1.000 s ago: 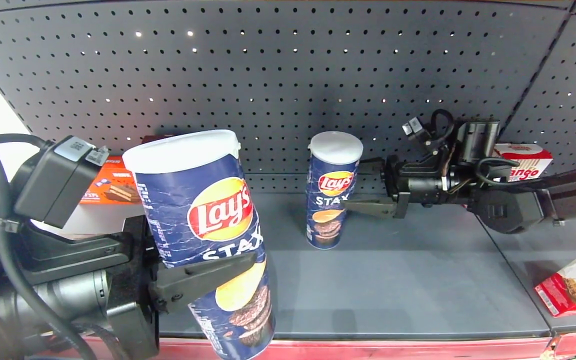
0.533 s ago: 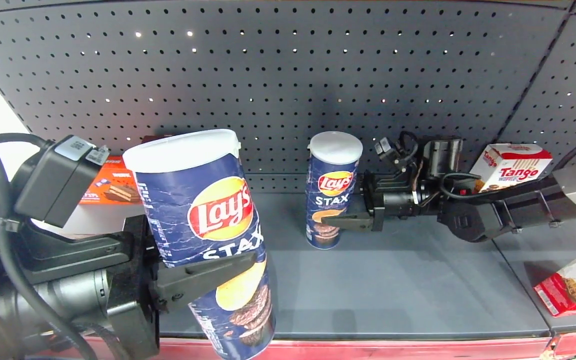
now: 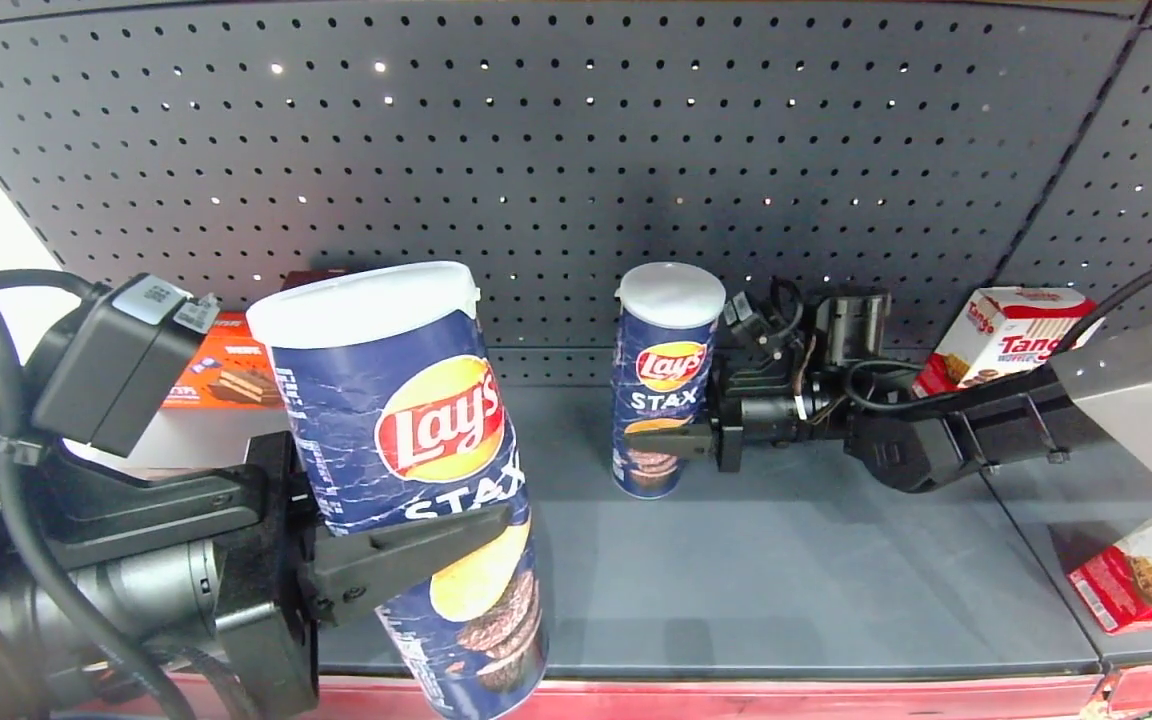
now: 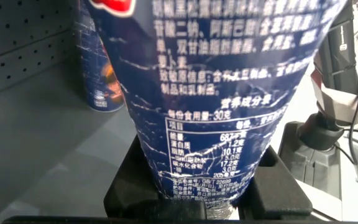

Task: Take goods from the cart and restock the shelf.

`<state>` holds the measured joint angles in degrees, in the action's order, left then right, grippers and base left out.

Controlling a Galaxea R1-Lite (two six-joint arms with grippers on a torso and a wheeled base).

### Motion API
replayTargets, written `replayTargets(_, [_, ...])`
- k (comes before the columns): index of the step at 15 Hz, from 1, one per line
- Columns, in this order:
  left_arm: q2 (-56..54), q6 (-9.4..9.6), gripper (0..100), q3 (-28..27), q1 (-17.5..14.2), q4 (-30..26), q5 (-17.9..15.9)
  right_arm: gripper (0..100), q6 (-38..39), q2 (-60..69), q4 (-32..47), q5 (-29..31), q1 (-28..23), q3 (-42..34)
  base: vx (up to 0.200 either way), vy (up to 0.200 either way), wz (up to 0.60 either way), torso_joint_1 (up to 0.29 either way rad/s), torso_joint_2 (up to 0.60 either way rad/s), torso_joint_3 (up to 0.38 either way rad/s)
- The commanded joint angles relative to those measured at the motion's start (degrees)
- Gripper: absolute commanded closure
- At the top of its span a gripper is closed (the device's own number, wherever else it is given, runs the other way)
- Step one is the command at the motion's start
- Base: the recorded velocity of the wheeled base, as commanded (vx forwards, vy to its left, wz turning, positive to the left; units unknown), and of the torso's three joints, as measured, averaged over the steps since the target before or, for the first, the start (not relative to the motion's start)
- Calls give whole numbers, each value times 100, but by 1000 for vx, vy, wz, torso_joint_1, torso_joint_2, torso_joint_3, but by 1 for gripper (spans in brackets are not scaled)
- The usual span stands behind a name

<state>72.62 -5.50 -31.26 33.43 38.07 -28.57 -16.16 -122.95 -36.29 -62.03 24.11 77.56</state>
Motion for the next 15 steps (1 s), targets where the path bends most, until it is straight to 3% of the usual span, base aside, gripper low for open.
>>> replayTargets(1, [7,-4,100,-3,-12,7,1,100,-1,0,-10,6,23,-12,0,0,0,0,0,0])
replayTargets(7, [-2,-4,100,6,-12,7,1,100,-1,228,-10,6,76,-39,0,0,0,0,0,0])
replayTargets(10, [15,-4,100,-3,-12,7,-8,100,-27,931,-27,6,94,-373,0,0,0,0,0,0])
replayTargets(15, [24,-13,100,-3,-91,7,-8,100,-62,2417,-924,569,682,-2720,0,0,0,0,0,0])
